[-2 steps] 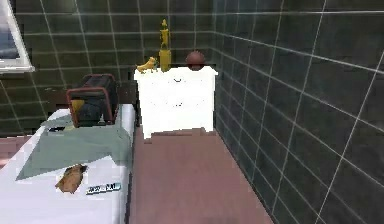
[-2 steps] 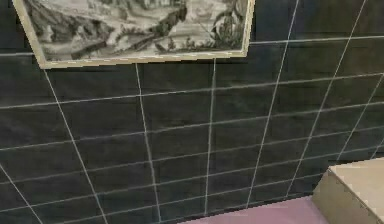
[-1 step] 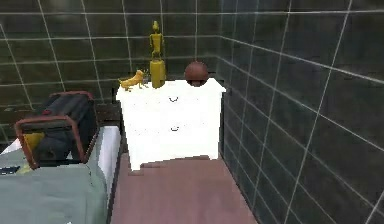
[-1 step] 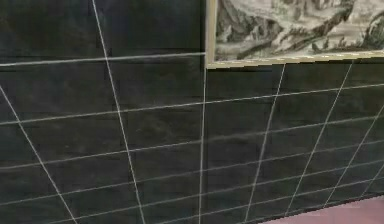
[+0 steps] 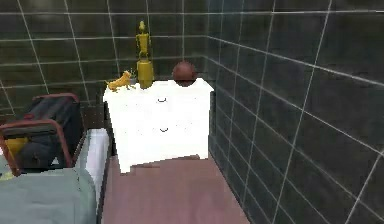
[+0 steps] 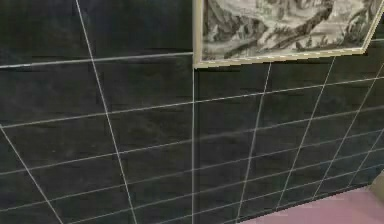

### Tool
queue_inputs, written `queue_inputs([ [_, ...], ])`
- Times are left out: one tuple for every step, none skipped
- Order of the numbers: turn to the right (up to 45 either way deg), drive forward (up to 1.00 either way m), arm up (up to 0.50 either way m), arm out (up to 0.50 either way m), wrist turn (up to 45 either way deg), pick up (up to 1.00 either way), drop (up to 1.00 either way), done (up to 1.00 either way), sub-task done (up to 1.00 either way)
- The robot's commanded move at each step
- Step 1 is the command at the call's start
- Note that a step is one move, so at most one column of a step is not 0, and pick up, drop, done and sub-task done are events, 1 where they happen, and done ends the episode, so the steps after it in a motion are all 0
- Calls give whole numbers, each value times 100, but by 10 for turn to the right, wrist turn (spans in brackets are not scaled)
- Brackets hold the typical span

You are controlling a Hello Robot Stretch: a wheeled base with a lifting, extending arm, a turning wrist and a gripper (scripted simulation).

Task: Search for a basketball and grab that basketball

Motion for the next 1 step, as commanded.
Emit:
queue_inputs([
  [0, 100, 0, 0, 0, 0, 0, 0, 0],
])
